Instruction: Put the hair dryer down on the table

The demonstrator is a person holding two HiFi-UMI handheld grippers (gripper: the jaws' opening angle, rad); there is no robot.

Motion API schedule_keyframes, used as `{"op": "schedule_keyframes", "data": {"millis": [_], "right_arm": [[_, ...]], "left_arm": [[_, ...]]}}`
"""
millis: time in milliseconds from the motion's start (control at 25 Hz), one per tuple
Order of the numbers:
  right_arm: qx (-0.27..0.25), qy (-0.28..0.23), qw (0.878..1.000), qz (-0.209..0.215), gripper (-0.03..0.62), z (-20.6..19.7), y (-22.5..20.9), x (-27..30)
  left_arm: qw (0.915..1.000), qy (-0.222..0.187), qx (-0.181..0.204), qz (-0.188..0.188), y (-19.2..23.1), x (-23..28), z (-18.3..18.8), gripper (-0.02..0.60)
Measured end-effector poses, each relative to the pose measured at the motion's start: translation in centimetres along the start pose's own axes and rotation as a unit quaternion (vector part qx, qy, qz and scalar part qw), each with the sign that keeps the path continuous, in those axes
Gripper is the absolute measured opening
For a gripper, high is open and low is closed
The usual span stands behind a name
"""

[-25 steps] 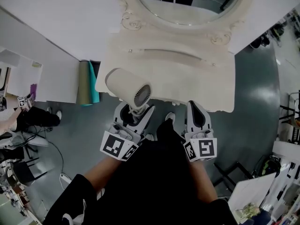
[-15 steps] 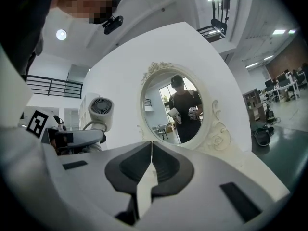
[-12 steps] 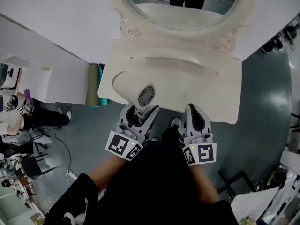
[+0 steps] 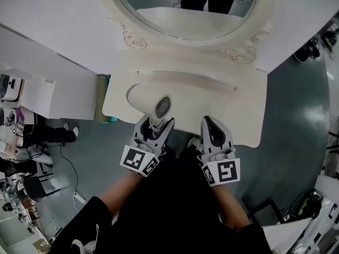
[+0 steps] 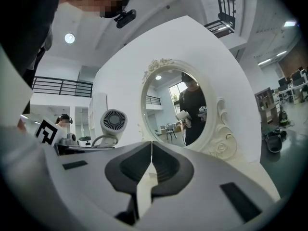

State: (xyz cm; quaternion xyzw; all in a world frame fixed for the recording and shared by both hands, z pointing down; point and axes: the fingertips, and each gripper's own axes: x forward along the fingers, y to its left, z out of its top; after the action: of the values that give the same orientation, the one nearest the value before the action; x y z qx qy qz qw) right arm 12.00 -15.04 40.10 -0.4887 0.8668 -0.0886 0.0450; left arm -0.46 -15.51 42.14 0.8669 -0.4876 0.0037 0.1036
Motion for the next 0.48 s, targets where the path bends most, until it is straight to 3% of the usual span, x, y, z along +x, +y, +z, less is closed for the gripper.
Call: {"op": "schedule_keyframes", "data": {"millis": [200, 480], "right_arm": [[0.002, 0.007, 1.000, -0.021, 0.018, -0.5, -1.9, -0.7], [0.071, 0.019, 0.997, -0.038, 0.018, -1.5, -3.2, -0.5]], "left_arm": [[0.9998, 0.020, -0.008, -0.001, 0.0, 1.7, -1.2, 0.244], [0.9976, 0.067, 0.003, -0.018, 1.6, 3.4, -4.4, 0.244]]}}
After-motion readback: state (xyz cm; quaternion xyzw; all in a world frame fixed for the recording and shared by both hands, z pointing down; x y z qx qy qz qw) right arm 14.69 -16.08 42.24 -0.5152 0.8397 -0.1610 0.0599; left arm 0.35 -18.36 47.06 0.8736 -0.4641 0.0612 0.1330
